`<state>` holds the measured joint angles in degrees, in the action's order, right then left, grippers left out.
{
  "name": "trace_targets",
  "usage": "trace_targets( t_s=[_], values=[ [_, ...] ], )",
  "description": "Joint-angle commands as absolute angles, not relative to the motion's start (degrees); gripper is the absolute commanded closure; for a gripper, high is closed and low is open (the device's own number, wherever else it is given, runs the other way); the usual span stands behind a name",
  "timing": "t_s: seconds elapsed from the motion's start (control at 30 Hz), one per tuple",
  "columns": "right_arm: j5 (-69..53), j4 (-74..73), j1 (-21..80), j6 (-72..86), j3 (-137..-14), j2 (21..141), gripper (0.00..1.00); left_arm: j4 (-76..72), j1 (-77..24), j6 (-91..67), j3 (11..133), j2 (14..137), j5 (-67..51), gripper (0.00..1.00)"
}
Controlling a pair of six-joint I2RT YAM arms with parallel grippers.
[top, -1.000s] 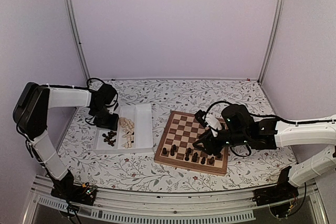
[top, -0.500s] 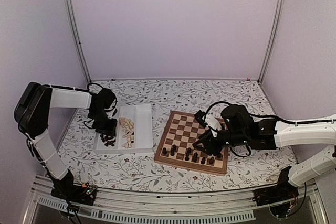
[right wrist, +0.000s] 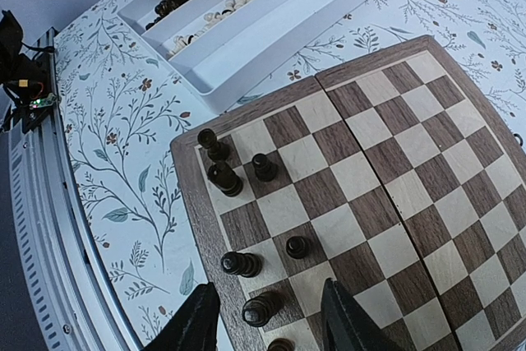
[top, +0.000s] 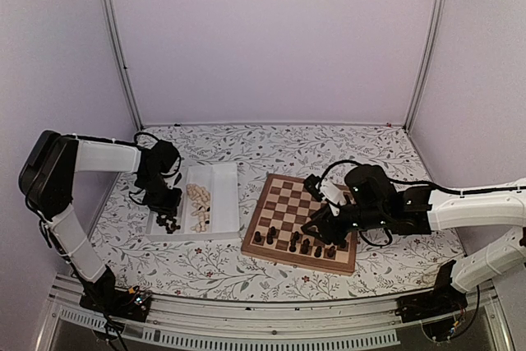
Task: Set up the chess pieces on the board
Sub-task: Pick up the chess piece from the storage box, then place the chess piece on the chessboard.
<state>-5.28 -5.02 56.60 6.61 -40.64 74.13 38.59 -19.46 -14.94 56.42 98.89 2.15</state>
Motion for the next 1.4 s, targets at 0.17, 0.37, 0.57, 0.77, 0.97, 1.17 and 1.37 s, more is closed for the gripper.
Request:
trace_targets(
  t_s=[0.17,0.37,0.57,0.77,0.97,1.17,1.37],
  values=[
    [-5.7,-4.4,56.4,6.7,-41.8,74.5,0.55,38.9,-18.5,-14.3,59.1,96.9,0.4,0.81],
    [-6.0,-3.7,56.4,6.9,-42.6,75.0,0.55,40.2,-18.5,-16.5,60.4,89.6,-2.0,0.84],
    [-4.8,-0.6,56.5,7.5,-45.0,77.1,0.55,35.0,-18.7,-23.0,58.4,79.2,-10.0,0.86],
    [-2.1,5.8,56.4,9.7,-50.2,81.6,0.53,20.2,-21.3,-33.9,51.5,70.3,-18.2,0.87],
    [1.8,8.9,56.6,12.3,-58.4,88.2,0.51,7.2,-29.0,-41.6,49.3,70.5,-17.2,0.87],
    [0.6,9.2,57.4,11.5,-65.2,94.4,0.51,-1.9,-36.1,-46.5,50.0,74.0,-15.6,0.88],
    [-3.3,8.0,57.6,11.4,-69.2,97.8,0.48,-4.9,-40.7,-47.4,50.0,76.7,-14.8,0.87]
  ],
)
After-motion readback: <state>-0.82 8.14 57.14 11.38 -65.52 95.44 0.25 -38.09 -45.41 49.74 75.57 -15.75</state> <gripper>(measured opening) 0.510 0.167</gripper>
